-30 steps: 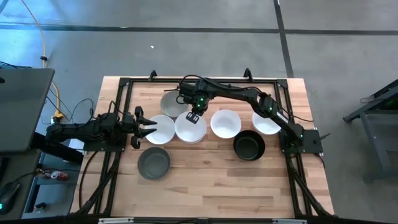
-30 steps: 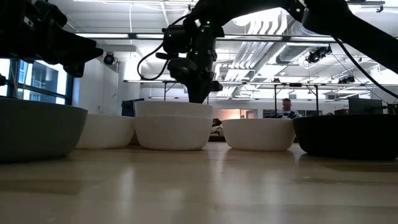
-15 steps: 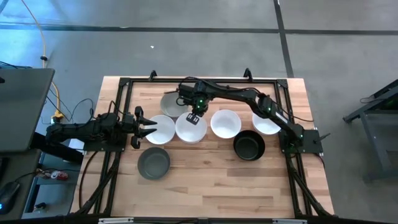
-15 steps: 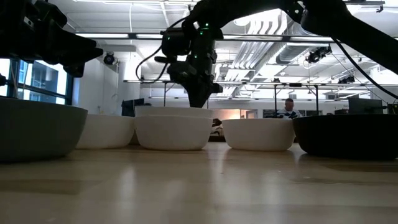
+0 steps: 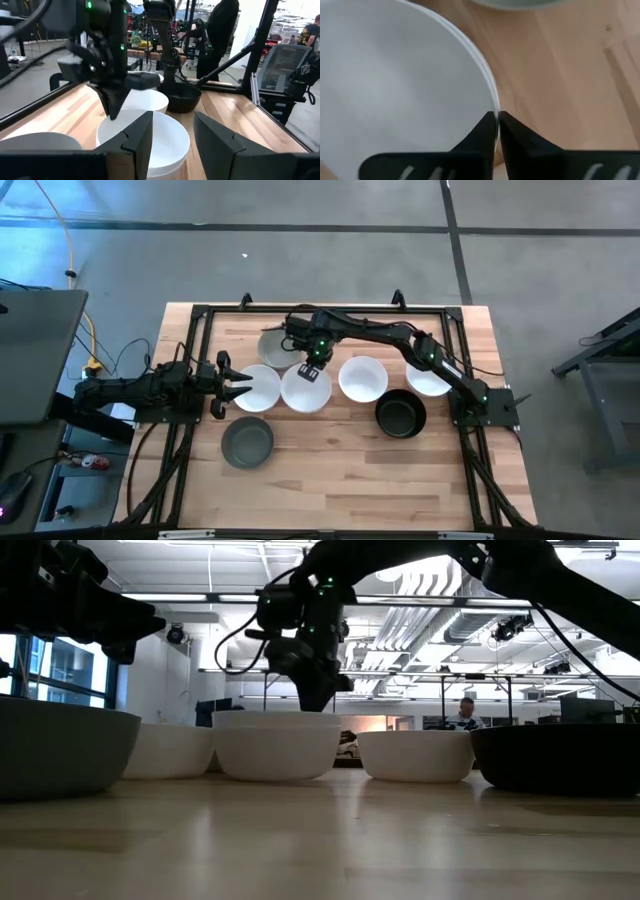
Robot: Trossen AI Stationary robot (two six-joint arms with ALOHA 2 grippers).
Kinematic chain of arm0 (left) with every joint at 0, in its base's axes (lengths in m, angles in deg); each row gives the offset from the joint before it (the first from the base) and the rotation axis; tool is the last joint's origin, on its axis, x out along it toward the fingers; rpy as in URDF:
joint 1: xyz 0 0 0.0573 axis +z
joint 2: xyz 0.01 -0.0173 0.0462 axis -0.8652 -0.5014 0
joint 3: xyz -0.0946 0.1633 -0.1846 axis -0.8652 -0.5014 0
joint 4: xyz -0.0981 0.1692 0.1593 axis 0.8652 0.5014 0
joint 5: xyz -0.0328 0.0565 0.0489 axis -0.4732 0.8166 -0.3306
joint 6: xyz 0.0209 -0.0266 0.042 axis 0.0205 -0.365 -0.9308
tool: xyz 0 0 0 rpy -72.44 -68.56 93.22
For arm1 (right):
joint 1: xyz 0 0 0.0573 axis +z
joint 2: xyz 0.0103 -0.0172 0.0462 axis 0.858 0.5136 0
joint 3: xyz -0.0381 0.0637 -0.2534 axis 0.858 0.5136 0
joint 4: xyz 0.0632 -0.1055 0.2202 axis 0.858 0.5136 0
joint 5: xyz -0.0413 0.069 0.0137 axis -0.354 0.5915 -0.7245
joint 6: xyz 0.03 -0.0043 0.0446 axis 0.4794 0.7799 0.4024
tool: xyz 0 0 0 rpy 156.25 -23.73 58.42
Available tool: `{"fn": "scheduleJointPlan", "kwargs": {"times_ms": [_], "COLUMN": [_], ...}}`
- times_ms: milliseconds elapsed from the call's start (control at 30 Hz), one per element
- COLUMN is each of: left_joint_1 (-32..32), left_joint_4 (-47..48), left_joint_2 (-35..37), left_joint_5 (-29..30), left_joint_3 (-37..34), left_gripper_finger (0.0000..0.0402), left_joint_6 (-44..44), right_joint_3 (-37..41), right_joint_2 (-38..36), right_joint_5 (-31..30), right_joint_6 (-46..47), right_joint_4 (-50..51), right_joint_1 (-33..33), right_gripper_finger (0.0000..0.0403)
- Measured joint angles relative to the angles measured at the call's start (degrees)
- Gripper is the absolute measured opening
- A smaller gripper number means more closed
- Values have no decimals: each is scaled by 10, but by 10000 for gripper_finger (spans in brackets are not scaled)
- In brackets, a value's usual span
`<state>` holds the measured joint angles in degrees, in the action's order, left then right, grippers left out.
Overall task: Nest bowls inside each other
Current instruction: Stack the white bowl on top of the white bowl, then stack the gray bowl on top of the white bowl
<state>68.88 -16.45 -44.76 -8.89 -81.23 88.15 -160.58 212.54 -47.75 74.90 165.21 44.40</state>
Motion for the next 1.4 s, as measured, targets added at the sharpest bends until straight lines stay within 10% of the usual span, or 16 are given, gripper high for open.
{"fn": "scheduleJointPlan", "kwargs": {"times_ms": [800,1133,1400], "left_joint_1": [0,9,78], "left_joint_4": [0,-25,4], "left_joint_2": [-16,-79,-104], "left_joint_5": [7,183,204], "left_joint_3": [0,0,48], "left_gripper_finger": [129,129,129], "left_joint_6": [-6,-44,-21], "right_joint_3": [-10,-10,-10], "right_joint_2": [-25,-125,-218], "right_joint_5": [-31,-33,-30], "right_joint_6": [-59,-145,-191], "right_joint_4": [61,-14,-54], "right_joint_1": [2,-5,-27], "right_gripper_finger": [142,142,142]}}
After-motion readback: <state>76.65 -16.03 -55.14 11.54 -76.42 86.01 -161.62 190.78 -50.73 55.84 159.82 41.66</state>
